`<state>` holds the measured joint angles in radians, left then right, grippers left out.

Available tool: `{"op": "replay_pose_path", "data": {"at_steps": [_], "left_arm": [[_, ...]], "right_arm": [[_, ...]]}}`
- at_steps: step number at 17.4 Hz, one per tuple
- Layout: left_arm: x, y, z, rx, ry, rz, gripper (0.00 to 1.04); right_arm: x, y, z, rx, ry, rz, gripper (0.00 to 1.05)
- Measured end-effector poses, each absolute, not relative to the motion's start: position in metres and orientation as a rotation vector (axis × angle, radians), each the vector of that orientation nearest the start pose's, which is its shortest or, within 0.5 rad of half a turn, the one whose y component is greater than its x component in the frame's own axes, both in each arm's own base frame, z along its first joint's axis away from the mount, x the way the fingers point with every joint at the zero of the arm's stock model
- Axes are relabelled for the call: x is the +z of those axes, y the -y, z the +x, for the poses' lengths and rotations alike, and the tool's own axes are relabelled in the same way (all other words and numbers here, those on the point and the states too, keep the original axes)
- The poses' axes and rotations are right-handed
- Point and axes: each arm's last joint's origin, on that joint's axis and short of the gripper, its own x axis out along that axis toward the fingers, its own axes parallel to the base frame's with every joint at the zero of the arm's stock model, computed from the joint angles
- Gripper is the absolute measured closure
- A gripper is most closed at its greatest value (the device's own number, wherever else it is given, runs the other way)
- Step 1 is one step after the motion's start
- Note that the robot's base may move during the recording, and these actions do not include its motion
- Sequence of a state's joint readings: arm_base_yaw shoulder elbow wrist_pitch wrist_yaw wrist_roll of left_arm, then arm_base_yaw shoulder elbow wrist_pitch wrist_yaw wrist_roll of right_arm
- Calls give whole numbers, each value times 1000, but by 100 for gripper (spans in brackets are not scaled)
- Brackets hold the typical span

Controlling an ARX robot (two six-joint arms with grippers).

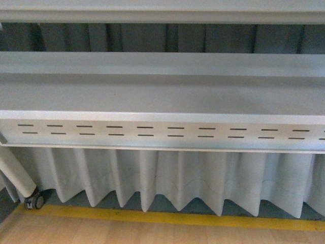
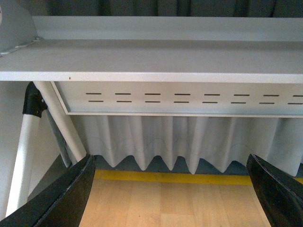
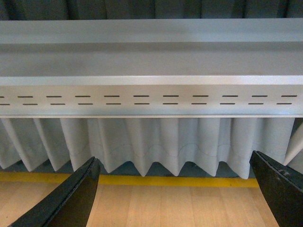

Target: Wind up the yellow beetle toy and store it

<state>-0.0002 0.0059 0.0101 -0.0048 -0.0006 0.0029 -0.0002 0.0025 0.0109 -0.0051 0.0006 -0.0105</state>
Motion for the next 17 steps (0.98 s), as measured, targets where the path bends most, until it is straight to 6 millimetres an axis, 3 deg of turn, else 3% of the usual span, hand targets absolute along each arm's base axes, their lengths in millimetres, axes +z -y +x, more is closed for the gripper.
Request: {"op": "replay_pose_path", "data": {"at_steps": [17], "left_arm": [[166, 0, 97, 0, -1, 3, 7]], "right_arm": [[166, 0, 97, -1, 3, -10, 7]]}}
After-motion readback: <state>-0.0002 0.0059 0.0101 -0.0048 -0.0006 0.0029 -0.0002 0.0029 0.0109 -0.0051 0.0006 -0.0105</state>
